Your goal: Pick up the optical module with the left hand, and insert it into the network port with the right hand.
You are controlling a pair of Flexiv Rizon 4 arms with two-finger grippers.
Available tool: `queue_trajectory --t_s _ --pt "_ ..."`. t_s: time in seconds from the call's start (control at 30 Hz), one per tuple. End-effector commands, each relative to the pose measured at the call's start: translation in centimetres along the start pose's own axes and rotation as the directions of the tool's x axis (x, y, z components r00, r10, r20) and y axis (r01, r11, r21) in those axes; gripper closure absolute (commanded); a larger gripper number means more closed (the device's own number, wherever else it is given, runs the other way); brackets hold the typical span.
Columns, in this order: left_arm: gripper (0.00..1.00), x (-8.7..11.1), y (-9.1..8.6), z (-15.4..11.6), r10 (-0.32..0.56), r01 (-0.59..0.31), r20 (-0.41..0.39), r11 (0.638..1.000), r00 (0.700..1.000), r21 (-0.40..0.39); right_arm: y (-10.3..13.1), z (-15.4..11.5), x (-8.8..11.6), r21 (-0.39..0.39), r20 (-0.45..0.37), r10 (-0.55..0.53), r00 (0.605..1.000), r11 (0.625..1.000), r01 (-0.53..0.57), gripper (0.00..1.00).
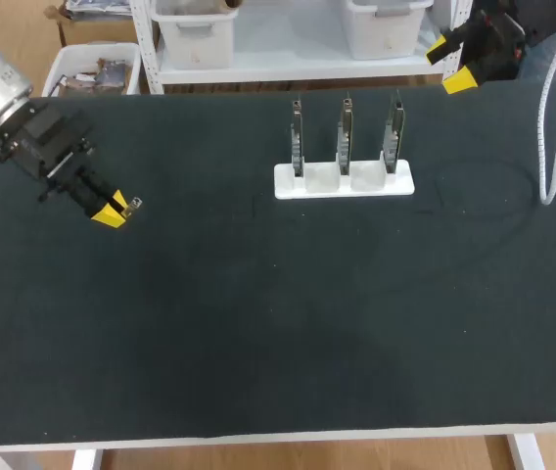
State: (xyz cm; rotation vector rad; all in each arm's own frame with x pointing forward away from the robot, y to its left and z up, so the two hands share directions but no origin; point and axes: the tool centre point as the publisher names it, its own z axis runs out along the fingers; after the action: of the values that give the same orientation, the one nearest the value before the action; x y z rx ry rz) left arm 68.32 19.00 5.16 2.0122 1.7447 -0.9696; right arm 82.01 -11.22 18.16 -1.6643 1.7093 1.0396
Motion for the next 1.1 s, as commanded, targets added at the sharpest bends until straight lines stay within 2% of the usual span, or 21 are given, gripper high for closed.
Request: queue_trajectory --t_s 0.03,0.1,0.33,0.43,0.67,0.8,0.97,1.1 --pt "1.00 0.0 -0.2 0.3 0.005 -0.005 0.009 1.000 1.000 -0.009 -0.8 -0.2 -0.1 -0.378 -0.002 0.001 1.000 0.926 -0.001 0.00" --pt "1.00 -0.7 -0.1 0.4 0.028 -0.028 0.038 0.999 0.999 -0.023 -0.8 -0.2 -0.1 -0.378 -0.002 0.001 1.000 0.926 -0.001 0.00" --pt "1.00 -5.7 1.7 0.0 0.163 -0.152 0.102 0.983 0.981 -0.102 -0.8 -0.2 -0.1 -0.378 -0.002 0.001 1.000 0.926 -0.001 0.00" --pt "1.00 -7.6 2.5 -0.3 0.188 -0.173 0.116 0.977 0.975 -0.127 -0.8 -0.2 -0.1 -0.378 -0.002 0.001 1.000 0.926 -0.001 0.00" --pt "1.00 -11.0 4.1 -2.2 0.277 -0.246 0.224 0.957 0.935 -0.154 -0.8 -0.2 -0.1 -0.378 -0.002 0.001 1.000 0.926 -0.001 0.00" --pt "1.00 -11.9 4.4 -2.8 0.296 -0.263 0.248 0.952 0.923 -0.156 -0.8 -0.2 -0.1 -0.378 -0.002 0.001 1.000 0.926 -0.001 0.00" --pt "1.00 -11.3 4.2 -2.9 0.258 -0.230 0.203 0.961 0.945 -0.152 -0.8 -0.2 -0.1 -0.378 -0.002 0.001 1.000 0.926 -0.001 0.00" --pt "1.00 -11.3 4.2 -2.9 0.258 -0.230 0.203 0.961 0.945 -0.152 -0.8 -0.2 -0.1 -0.378 -0.002 0.001 1.000 0.926 -0.001 0.00"
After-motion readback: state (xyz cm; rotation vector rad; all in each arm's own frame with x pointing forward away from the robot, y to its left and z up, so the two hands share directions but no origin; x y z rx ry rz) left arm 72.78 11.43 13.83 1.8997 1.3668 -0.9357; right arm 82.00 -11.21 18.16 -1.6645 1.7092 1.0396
